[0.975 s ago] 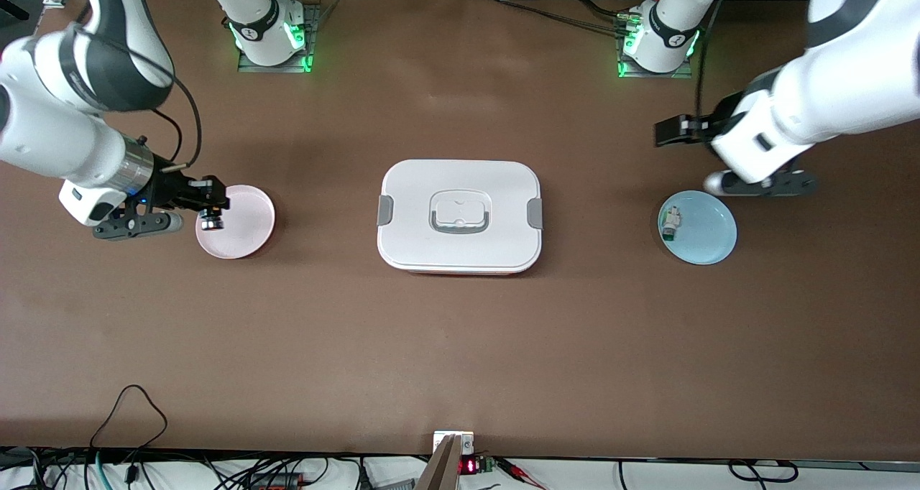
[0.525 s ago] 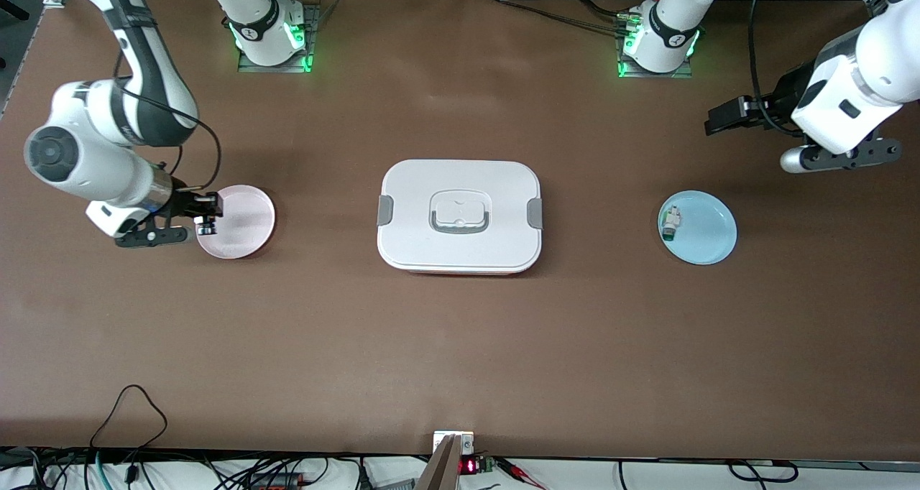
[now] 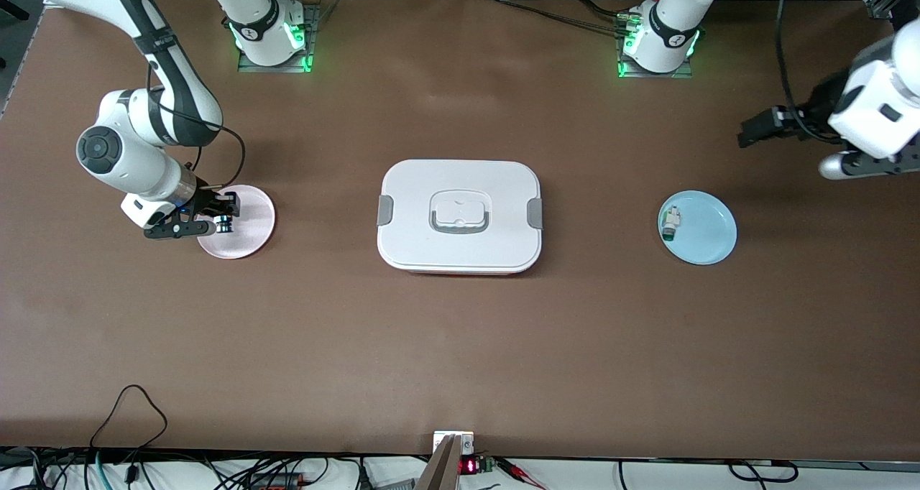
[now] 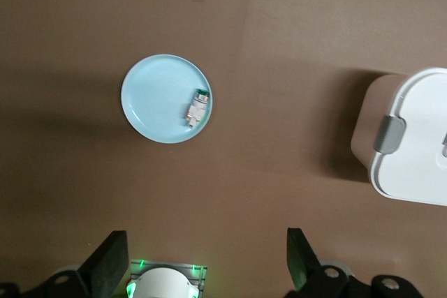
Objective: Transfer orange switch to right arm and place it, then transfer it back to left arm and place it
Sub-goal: 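Lower the switch onto the white plate and open the right gripper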
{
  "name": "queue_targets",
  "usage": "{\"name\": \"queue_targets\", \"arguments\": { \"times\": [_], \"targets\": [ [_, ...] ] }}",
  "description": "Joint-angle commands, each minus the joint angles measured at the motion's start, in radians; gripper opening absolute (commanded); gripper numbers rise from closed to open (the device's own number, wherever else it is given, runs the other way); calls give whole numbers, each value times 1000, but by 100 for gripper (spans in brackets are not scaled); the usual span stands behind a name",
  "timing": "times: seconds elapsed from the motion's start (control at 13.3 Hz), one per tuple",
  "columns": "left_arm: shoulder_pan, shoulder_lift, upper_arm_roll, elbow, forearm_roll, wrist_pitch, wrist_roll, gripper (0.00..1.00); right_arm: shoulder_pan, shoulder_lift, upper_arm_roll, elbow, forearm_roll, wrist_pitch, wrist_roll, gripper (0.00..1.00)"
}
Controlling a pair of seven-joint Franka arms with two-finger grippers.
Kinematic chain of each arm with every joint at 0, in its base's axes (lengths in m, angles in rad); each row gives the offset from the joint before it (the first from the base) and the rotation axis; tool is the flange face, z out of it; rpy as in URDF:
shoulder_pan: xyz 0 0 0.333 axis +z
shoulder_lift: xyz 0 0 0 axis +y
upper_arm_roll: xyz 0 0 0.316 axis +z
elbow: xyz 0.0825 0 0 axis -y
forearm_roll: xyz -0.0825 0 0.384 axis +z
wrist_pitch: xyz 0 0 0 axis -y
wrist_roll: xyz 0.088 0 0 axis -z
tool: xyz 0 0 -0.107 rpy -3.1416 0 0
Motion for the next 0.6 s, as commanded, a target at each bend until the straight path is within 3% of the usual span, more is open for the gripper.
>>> {"name": "queue_targets", "arguments": {
  "times": [0.0, 0.22, 0.3, 0.38, 0.53],
  "targets": [
    [7, -77, -12, -64, 21, 16, 32, 100, -28, 68, 3, -5, -27, 76, 16, 0],
    [6, -82, -43, -64, 68, 5, 41, 100, -26, 79, 0, -13, -27, 90, 15, 1],
    [20, -85, -76, -64, 91, 10, 65, 100, -26, 69, 0, -10, -27, 86, 13, 32],
    [40, -92, -95, -64, 129, 13, 106, 100, -26, 59, 0, -5, -27, 83, 11, 99],
    [53, -102, -119, -67, 131, 15, 115, 100, -23, -1, 1, 22, -26, 14, 10, 100]
  ]
}}
